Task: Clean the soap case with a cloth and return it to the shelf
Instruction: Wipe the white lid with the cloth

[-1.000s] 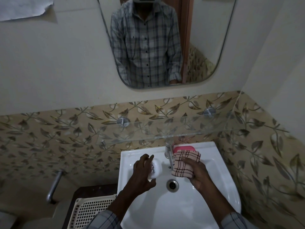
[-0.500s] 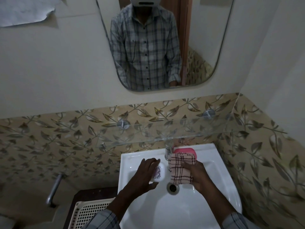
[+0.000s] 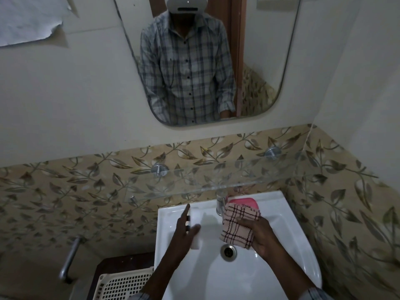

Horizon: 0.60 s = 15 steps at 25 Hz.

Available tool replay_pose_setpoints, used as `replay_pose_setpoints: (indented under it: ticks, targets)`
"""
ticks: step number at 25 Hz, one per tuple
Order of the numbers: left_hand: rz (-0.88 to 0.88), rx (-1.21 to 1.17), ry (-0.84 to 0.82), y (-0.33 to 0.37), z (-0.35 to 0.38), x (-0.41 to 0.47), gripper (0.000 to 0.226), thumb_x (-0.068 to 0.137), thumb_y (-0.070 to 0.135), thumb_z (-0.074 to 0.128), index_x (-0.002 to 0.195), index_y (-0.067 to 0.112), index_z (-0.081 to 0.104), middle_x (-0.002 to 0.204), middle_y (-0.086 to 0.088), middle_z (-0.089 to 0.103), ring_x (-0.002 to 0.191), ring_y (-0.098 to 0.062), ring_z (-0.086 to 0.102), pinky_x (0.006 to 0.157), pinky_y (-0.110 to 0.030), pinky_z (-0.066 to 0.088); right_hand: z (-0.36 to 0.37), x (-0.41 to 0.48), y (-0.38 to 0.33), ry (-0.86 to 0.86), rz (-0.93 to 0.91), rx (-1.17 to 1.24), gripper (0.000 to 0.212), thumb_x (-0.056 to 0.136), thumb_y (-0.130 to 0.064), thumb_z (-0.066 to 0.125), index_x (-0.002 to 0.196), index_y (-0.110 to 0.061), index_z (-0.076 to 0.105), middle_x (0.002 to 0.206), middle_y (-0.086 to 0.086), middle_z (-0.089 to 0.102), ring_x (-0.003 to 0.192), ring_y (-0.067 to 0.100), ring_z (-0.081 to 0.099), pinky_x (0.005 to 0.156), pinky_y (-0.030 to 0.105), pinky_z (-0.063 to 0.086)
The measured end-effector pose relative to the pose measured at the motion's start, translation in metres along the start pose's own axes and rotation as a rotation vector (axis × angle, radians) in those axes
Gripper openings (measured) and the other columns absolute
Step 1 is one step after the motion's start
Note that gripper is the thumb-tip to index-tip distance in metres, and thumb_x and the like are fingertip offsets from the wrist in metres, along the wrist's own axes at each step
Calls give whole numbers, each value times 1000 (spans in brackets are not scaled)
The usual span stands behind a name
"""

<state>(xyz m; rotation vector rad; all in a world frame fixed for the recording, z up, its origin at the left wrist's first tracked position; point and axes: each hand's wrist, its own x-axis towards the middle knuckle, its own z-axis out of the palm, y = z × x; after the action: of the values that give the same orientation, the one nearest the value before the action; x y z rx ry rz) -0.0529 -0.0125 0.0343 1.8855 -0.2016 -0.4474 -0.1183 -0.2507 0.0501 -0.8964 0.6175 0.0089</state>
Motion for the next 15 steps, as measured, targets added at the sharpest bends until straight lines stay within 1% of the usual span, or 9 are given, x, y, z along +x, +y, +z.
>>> replay_pose_setpoints:
  ticks: [2,4,6,8,9,11,12,13,15]
  targets:
    - [-128,-348,-17,5,-2,5,56,85,44,53,140,54,41,147,7,49,128,-21,53,107,-45,46,10,-3,3,-2,-81,-105,33,87,9,62,118,-3,66,105,19,75,94,36,73,75,46,61]
    - [-145,-521,-16,9,6,8,49,87,43,55,136,43,52,144,-2,55,130,-29,52,111,-55,40,29,-5,6,26,-227,-360,37,90,3,63,124,-11,64,109,10,76,98,29,72,85,44,60]
    - [-161,-537,4,20,22,8,45,92,53,52,132,34,59,137,-5,62,127,-27,57,110,-51,43,56,-12,12,109,-354,-571,45,90,-3,64,132,-17,58,119,3,70,107,22,66,95,40,55]
    - [-173,-497,-9,22,38,8,56,90,69,43,128,32,63,128,-3,69,119,-23,65,98,-41,54,79,-18,24,153,-325,-511,43,92,-9,63,132,-22,55,120,0,67,107,20,65,94,40,56]
    - [-167,-479,-20,22,42,9,62,88,74,42,129,32,62,127,-2,69,117,-22,66,95,-40,56,85,-19,32,142,-271,-472,35,94,-13,62,126,-26,56,115,-2,68,102,18,67,86,41,59]
    - [-168,-485,22,26,38,14,71,85,77,42,128,25,63,122,-6,72,111,-22,69,87,-38,60,81,-19,40,28,-254,-565,21,96,-15,60,111,-29,59,95,-9,68,80,2,68,63,30,59]
    - [-205,-505,66,31,34,18,70,85,75,43,122,19,67,111,-7,76,101,-22,73,76,-35,62,74,-19,41,-59,-278,-661,16,96,-13,59,107,-24,62,88,-8,68,70,-1,68,57,28,56]
    - [-268,-499,116,36,31,23,66,87,72,44,111,16,70,96,-6,79,87,-20,76,63,-31,61,65,-18,39,-172,-323,-760,16,94,-12,58,107,-18,66,86,-6,69,68,-2,68,60,29,55]
    - [-377,-463,151,39,29,29,55,91,66,45,92,18,71,71,-1,78,64,-16,75,46,-25,56,52,-17,34,-336,-435,-929,24,89,-14,60,110,-20,69,97,-9,73,87,-4,69,76,20,55]
